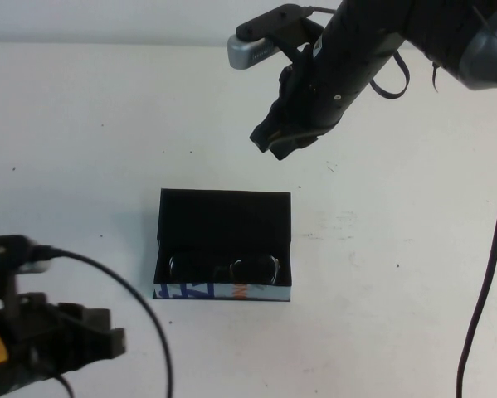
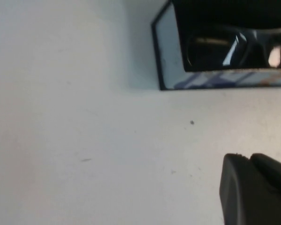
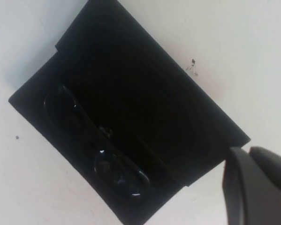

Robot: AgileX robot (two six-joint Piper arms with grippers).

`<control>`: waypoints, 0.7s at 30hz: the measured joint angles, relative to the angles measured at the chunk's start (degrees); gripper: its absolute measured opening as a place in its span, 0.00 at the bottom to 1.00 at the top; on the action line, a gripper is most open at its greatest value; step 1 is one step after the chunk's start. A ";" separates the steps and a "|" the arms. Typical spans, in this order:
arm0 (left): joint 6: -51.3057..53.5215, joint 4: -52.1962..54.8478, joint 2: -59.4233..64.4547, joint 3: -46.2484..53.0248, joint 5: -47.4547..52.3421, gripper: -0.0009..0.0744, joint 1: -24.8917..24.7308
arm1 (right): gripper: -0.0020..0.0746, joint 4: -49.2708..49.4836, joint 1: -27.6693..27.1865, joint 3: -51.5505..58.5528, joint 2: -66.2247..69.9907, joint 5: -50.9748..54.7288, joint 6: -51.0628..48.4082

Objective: Return glasses to glasses case
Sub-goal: Close the glasses case

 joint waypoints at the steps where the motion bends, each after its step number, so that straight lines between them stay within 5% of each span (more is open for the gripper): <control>1: 1.85 -0.63 3.38 -1.67 0.45 0.01 -1.49 | 0.02 -0.11 0.00 0.00 0.00 0.00 0.00; 5: 13.95 -9.05 13.33 -7.01 3.11 0.01 -3.84 | 0.02 -0.21 0.00 0.00 0.00 0.00 0.00; 12: 49.84 -41.26 19.36 -14.03 14.24 0.01 -1.20 | 0.02 -0.34 0.00 0.00 0.00 0.00 0.00; 21: 70.11 -55.56 24.56 -15.10 25.73 0.01 17.88 | 0.02 0.09 -1.45 0.00 0.00 0.00 0.83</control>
